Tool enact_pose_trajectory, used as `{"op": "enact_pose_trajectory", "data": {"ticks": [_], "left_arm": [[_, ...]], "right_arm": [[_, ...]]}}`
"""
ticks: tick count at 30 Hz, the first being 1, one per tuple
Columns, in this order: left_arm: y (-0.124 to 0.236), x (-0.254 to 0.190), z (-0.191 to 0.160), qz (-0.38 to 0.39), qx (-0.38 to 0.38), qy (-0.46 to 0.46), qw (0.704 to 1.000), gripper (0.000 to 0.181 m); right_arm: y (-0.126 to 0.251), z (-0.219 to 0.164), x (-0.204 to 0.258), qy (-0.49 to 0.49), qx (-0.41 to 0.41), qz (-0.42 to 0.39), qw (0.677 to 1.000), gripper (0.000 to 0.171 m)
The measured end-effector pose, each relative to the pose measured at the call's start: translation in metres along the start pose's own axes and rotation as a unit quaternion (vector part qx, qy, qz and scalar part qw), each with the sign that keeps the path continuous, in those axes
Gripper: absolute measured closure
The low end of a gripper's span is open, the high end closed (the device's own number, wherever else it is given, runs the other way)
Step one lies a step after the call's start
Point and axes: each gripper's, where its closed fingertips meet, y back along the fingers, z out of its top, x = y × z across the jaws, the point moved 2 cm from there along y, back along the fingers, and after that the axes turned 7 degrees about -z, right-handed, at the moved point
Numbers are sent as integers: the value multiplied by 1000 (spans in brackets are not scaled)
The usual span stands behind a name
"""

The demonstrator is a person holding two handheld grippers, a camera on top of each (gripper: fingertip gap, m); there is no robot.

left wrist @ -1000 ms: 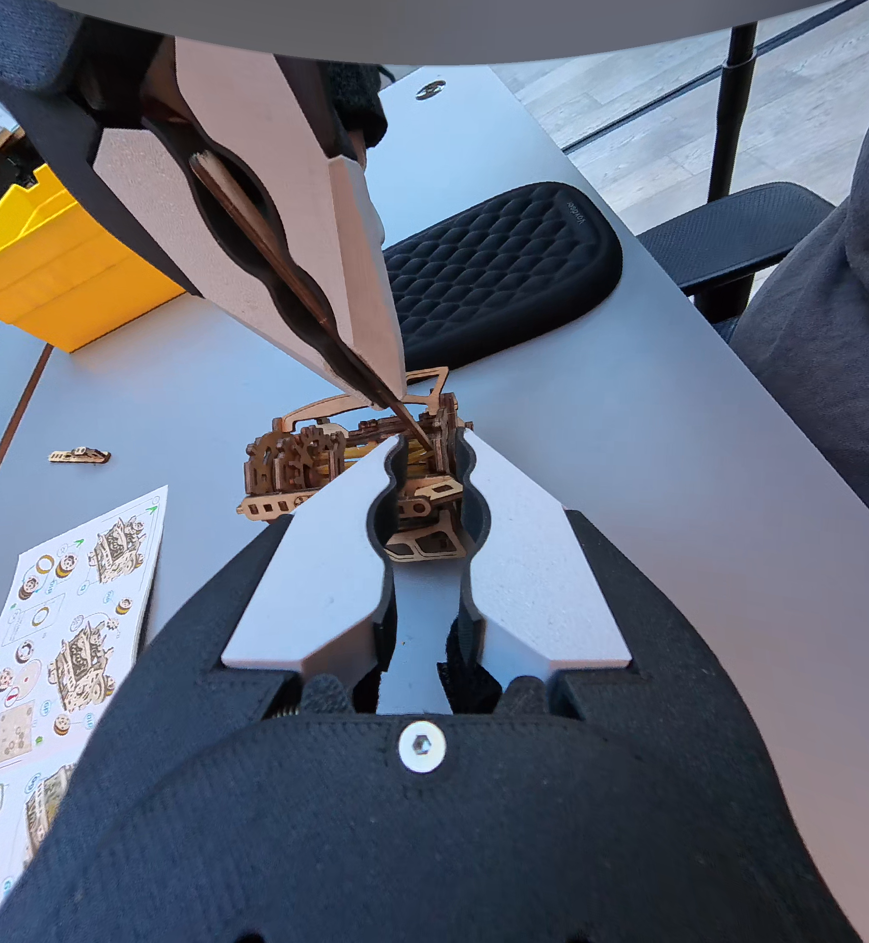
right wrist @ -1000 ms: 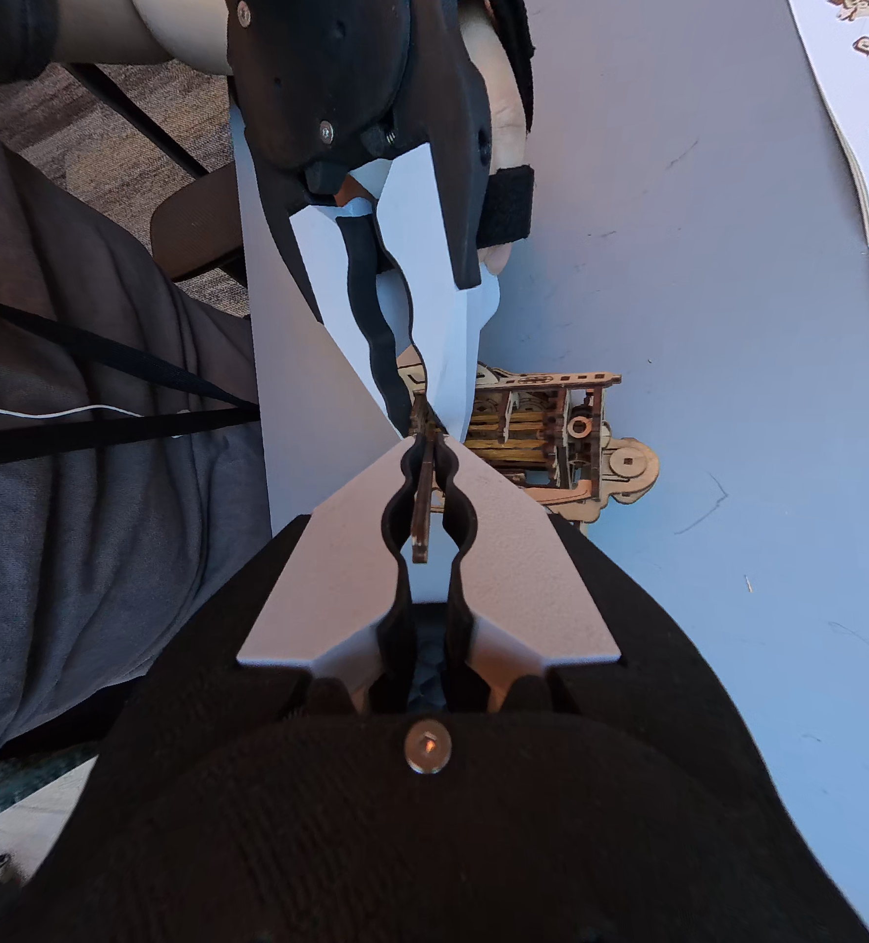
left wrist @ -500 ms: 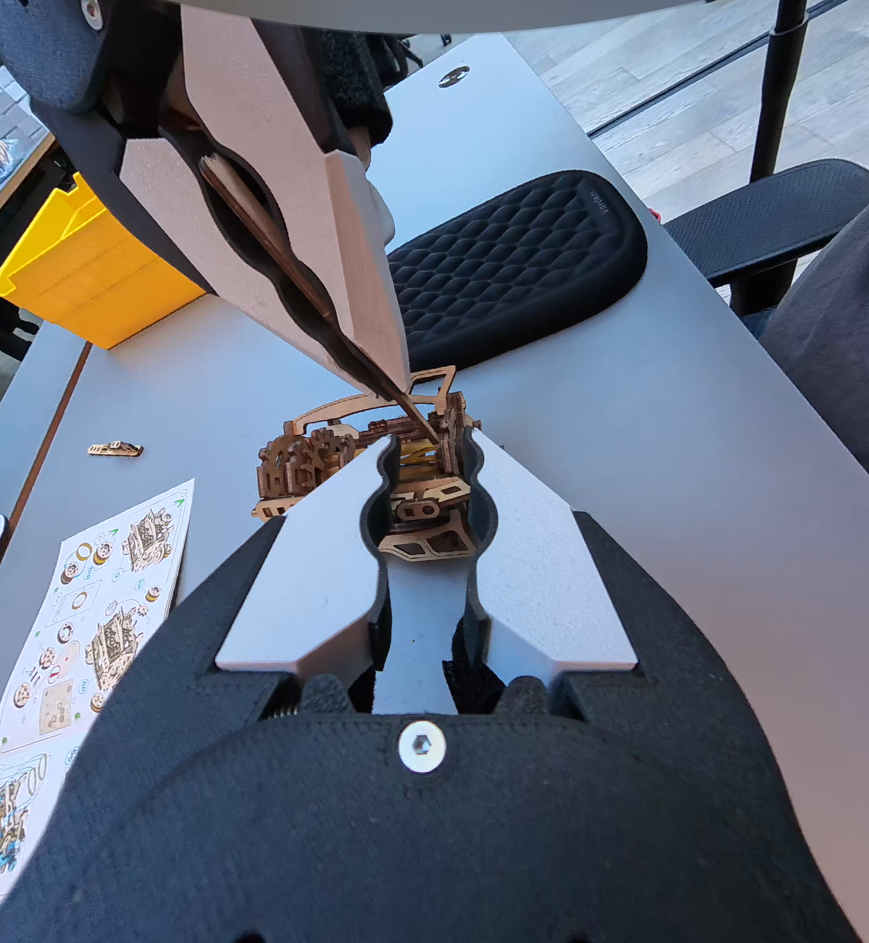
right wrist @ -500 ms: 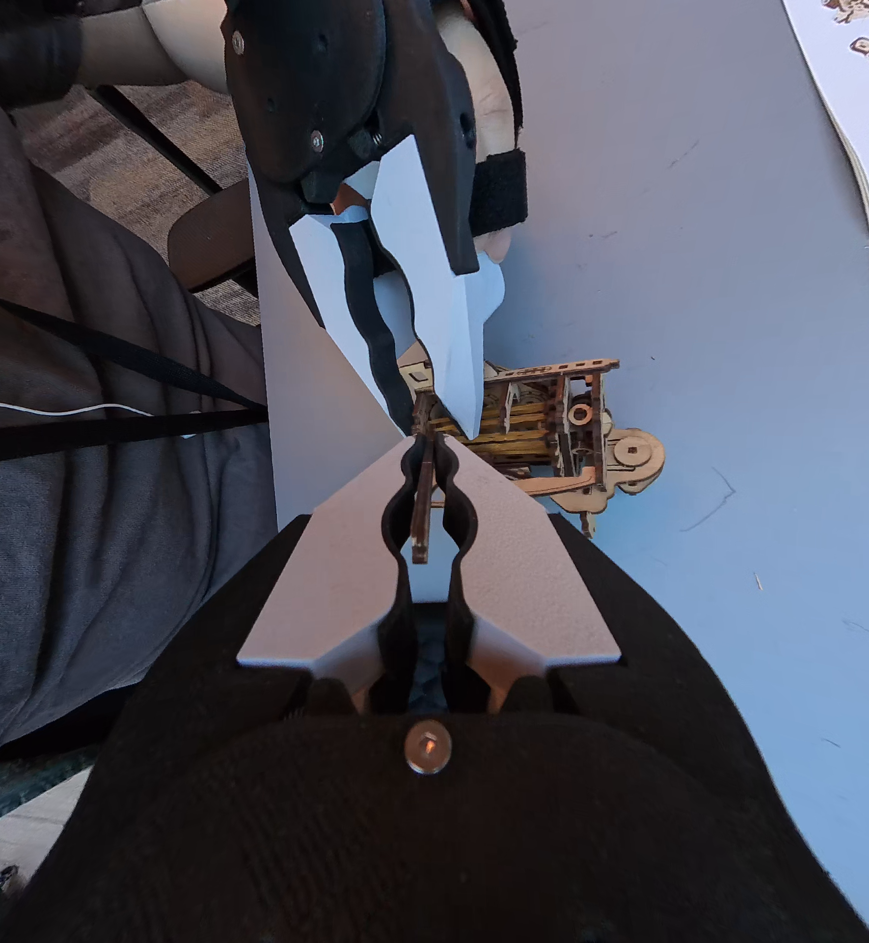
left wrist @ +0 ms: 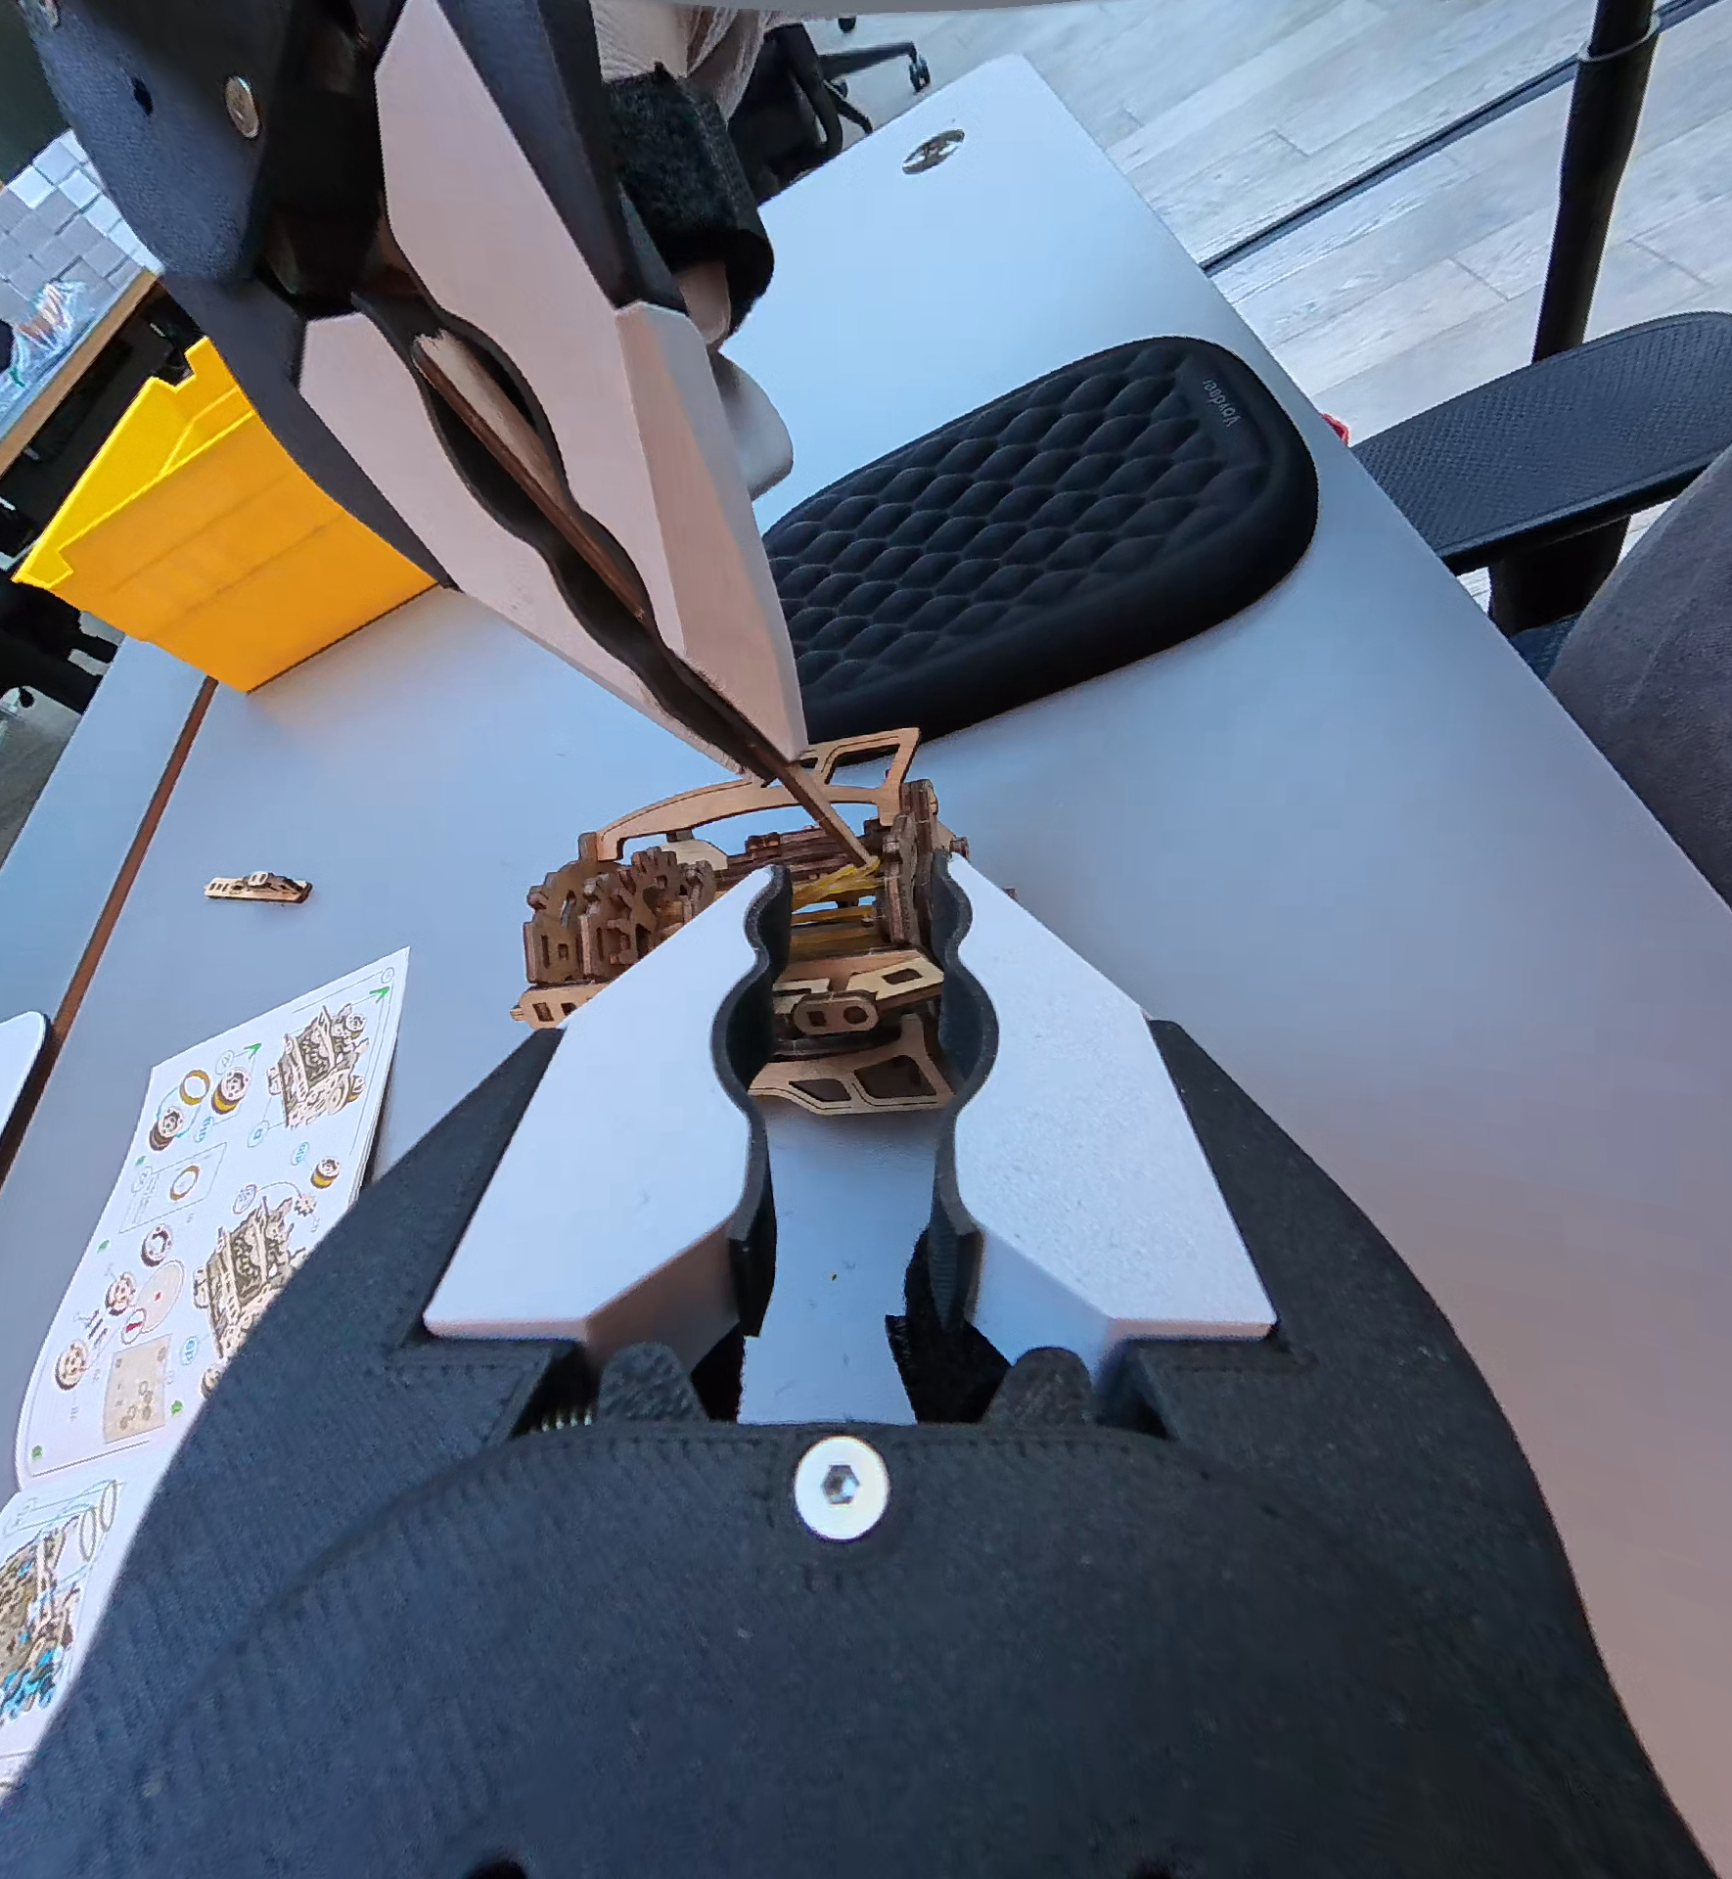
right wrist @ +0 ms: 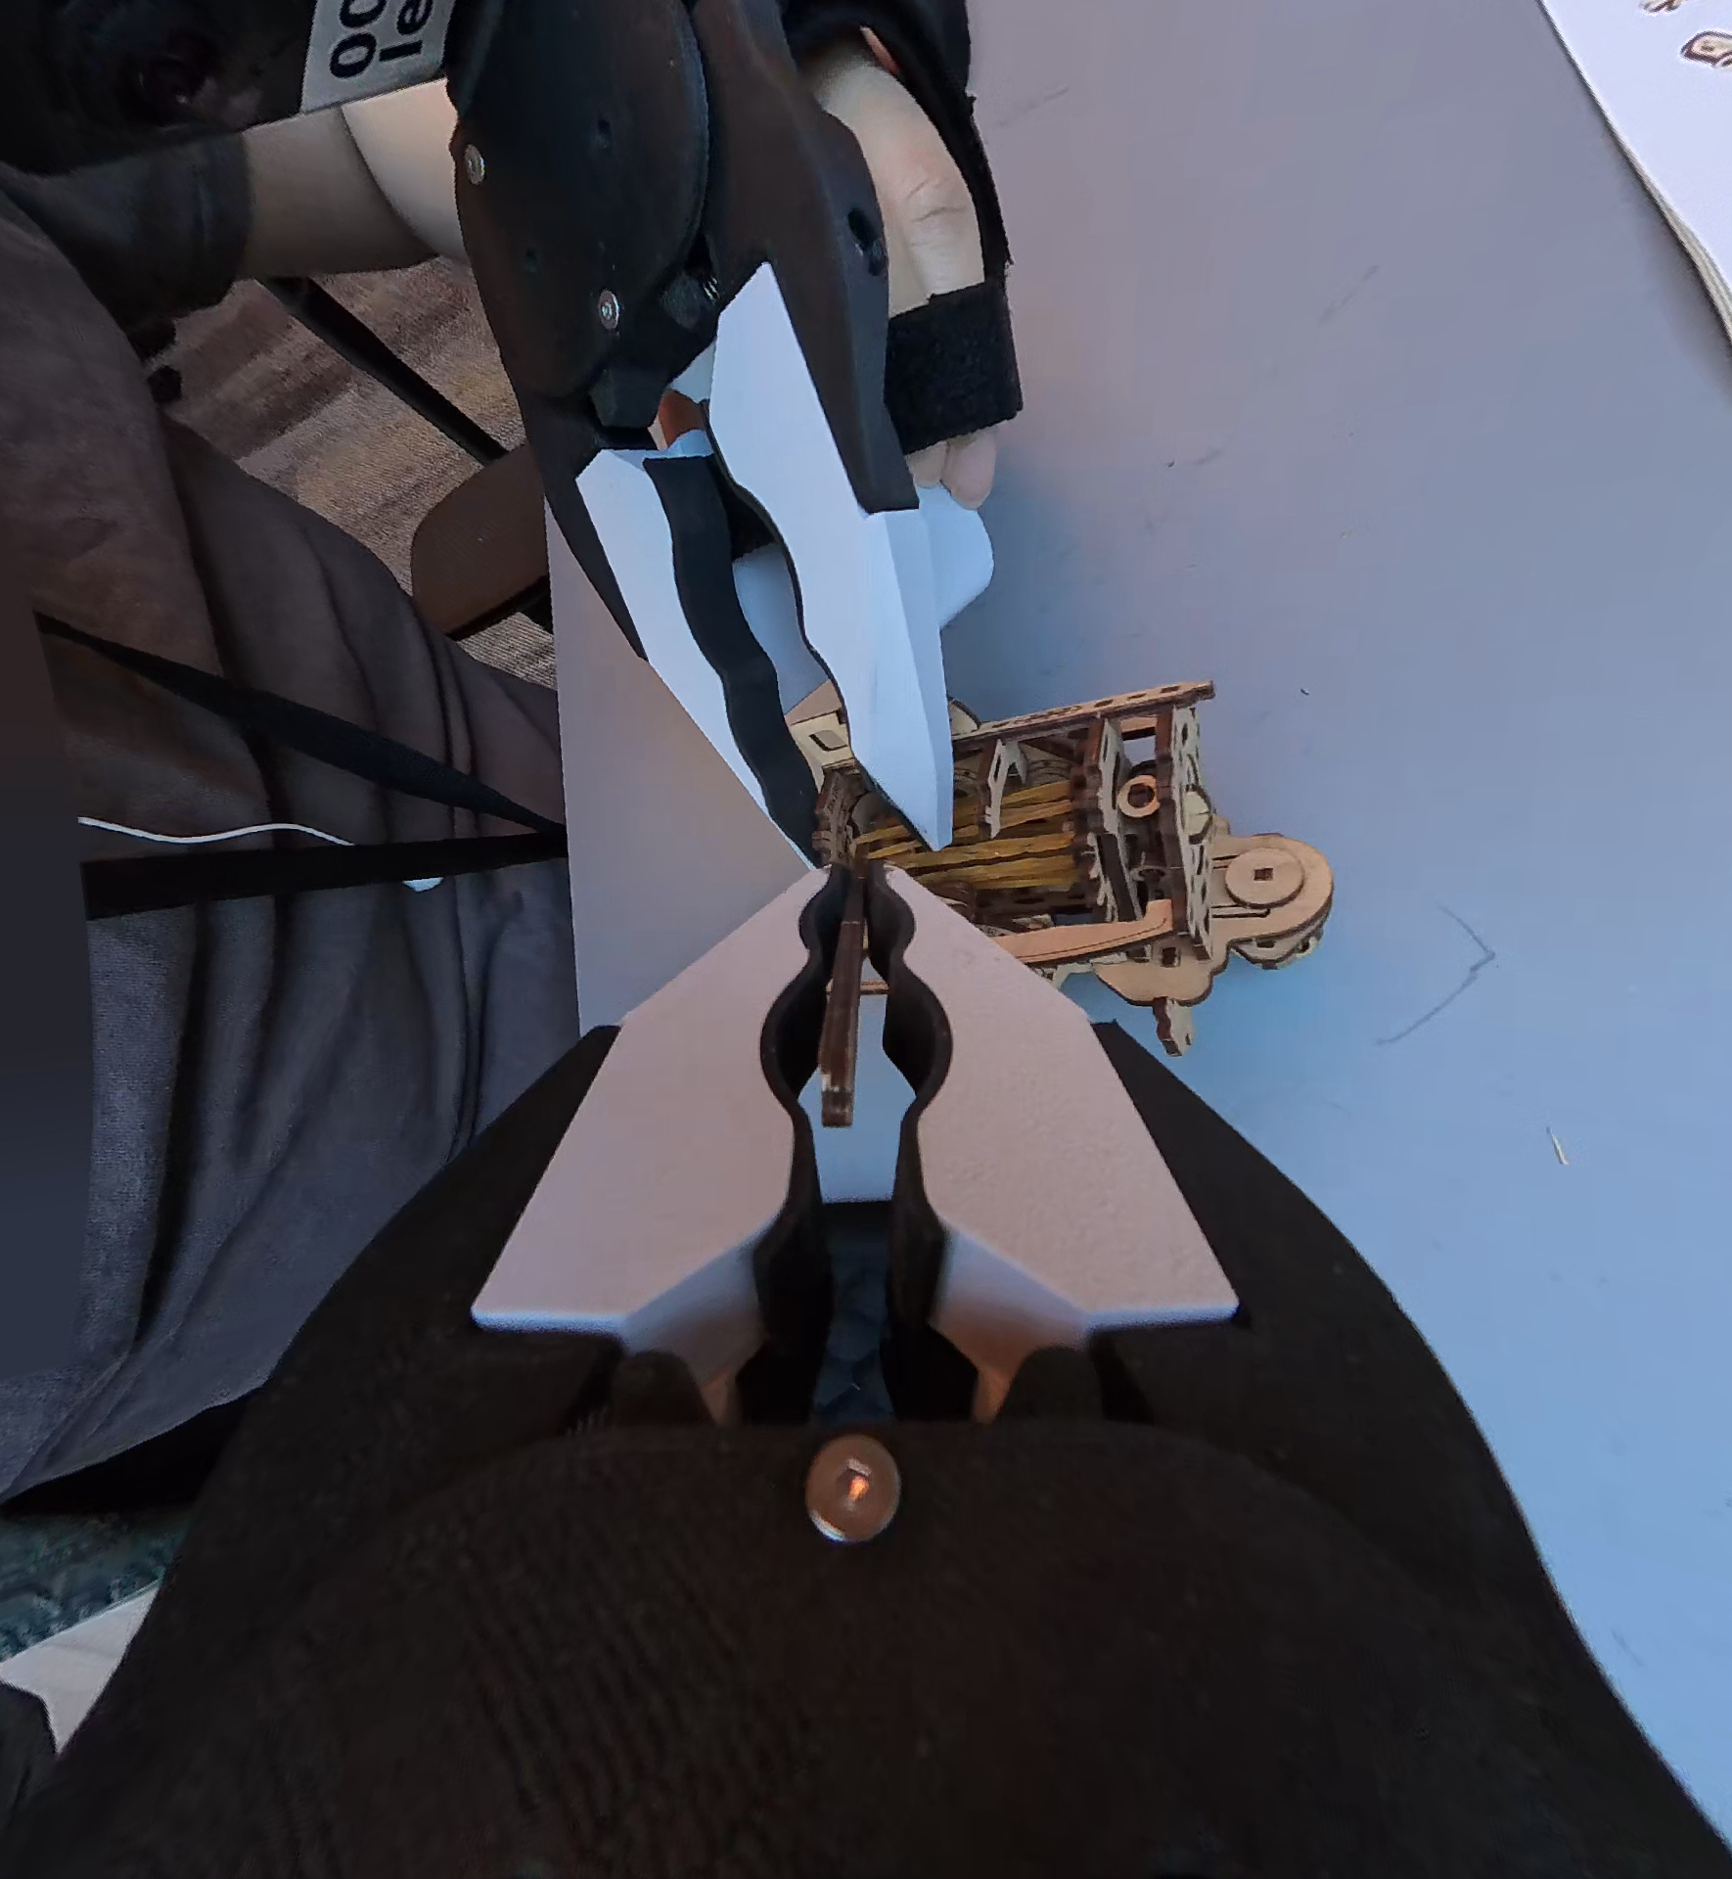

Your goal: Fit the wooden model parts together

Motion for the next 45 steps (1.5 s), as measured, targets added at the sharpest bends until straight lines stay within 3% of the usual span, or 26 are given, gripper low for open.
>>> {"op": "enact_pose_trajectory", "data": {"ticks": [16,28,45], "left_arm": [[2,2,0,16,2,-3,1000,154],[-1,-5,3,31,19,-78,996,162],[-2,-7,3,14,24,-40,999,162]], "right_arm": [[3,-3,-5,-18,-12,1,1000,170],[1,-2,-1,-15,-5,-6,1000,169],[-4,2,5,10,5,15,1000,170]]}}
